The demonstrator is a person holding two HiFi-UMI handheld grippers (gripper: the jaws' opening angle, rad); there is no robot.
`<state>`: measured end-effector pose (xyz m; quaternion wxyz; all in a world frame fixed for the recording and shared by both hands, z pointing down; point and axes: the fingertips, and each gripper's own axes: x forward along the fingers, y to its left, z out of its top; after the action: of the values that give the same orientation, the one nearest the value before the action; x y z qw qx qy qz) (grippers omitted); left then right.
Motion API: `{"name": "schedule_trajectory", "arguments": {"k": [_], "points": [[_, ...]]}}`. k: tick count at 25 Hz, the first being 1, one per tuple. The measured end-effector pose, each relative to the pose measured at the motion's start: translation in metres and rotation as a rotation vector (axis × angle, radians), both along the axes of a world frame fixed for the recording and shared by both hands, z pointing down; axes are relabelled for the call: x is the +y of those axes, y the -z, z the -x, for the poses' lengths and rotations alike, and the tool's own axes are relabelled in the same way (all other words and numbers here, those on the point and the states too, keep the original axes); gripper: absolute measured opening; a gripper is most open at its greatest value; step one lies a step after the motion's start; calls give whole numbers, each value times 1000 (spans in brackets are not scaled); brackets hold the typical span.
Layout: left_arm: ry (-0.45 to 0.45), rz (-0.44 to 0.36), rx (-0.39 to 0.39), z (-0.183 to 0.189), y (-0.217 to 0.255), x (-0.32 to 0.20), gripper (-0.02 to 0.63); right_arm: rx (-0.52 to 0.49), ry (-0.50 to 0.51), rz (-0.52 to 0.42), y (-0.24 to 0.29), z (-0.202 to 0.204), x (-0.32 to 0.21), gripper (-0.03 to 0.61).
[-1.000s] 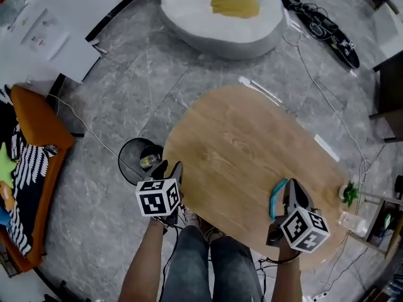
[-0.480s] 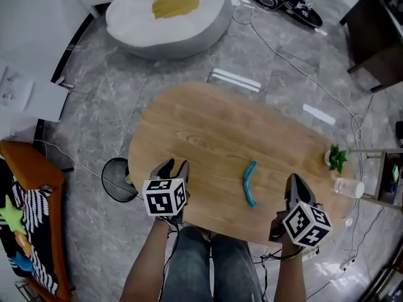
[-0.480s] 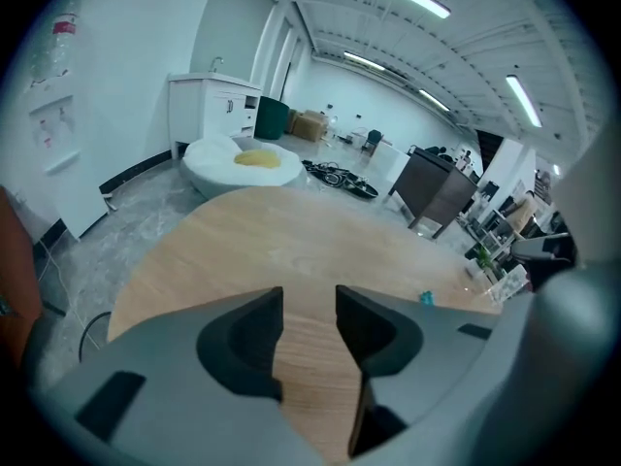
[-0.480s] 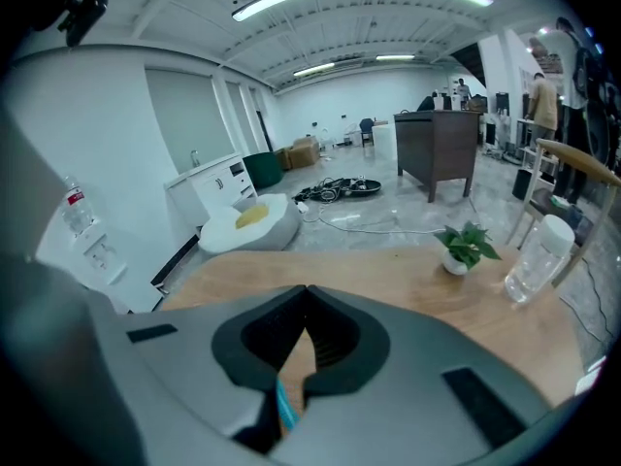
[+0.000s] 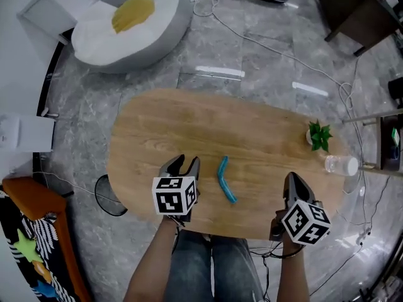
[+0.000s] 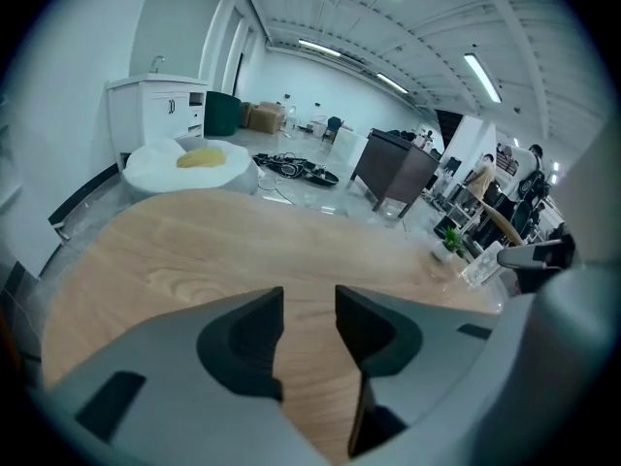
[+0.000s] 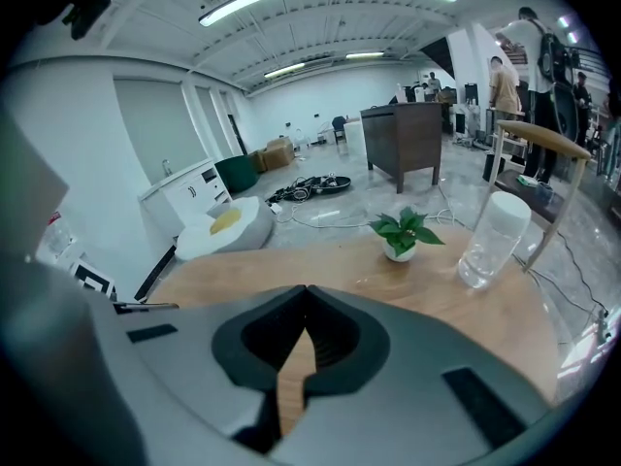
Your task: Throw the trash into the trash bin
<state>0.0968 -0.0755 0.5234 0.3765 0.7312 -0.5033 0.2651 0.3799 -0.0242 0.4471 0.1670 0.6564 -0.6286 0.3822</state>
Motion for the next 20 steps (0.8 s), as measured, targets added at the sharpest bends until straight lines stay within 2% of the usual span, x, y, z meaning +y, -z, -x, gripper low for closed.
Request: {"name": "schedule_trajectory", "arguments": {"k": [5, 13, 20], "points": [[-48, 16, -4, -36, -4, -1, 164, -3, -36, 6, -4, -29, 3, 2], [-149, 67, -37, -84, -24, 19, 163, -25, -57, 36, -20, -49, 20, 2], [-221, 83, -132, -103, -44, 36, 161, -43, -91, 79, -39, -62, 47, 2]]}}
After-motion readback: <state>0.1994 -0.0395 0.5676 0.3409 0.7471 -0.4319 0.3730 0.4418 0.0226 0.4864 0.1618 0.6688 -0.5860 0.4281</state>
